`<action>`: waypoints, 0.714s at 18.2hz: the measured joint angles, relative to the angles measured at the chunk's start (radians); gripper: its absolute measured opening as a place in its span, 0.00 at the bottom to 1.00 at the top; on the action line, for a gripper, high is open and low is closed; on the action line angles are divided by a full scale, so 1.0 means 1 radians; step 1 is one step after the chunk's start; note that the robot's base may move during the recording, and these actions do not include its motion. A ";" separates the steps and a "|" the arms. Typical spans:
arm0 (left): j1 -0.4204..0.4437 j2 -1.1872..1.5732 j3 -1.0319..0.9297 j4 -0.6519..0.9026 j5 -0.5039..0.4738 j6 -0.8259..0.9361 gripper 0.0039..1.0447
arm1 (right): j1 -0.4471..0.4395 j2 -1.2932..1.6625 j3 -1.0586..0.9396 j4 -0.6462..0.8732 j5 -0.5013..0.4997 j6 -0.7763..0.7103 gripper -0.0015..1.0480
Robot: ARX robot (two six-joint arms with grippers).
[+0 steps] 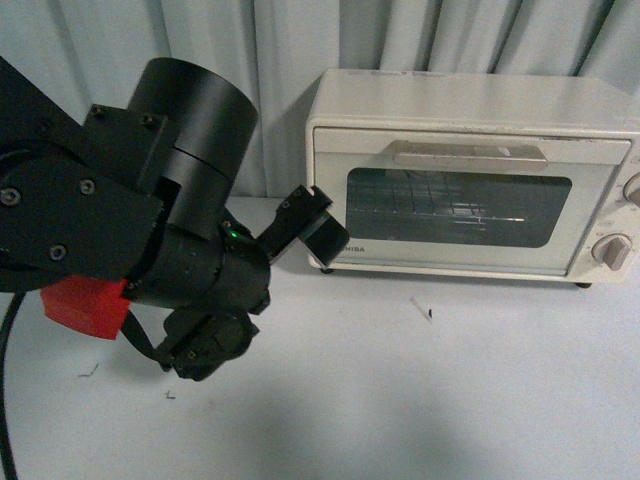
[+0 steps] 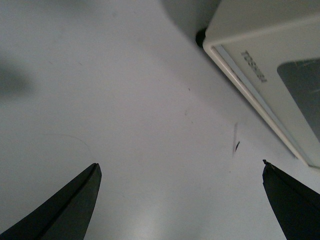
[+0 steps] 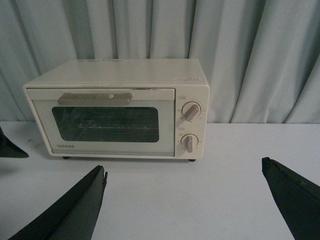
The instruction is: Open oven
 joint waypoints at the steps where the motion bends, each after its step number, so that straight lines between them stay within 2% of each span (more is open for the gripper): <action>1: -0.011 0.007 -0.001 0.014 0.005 -0.002 0.94 | 0.000 0.000 0.000 0.000 0.000 0.000 0.94; 5: -0.053 0.008 -0.003 0.034 0.019 -0.081 0.94 | 0.000 0.000 0.000 0.000 0.000 0.000 0.94; 8: -0.117 0.007 -0.008 0.030 0.037 -0.116 0.94 | 0.000 0.000 0.000 0.000 0.000 0.000 0.94; 11: -0.137 0.004 -0.008 0.034 0.027 -0.129 0.94 | 0.000 0.000 0.000 0.000 0.000 0.000 0.94; 13: -0.154 0.005 -0.007 -0.009 -0.013 -0.108 0.94 | 0.000 0.000 0.000 0.000 0.000 0.000 0.94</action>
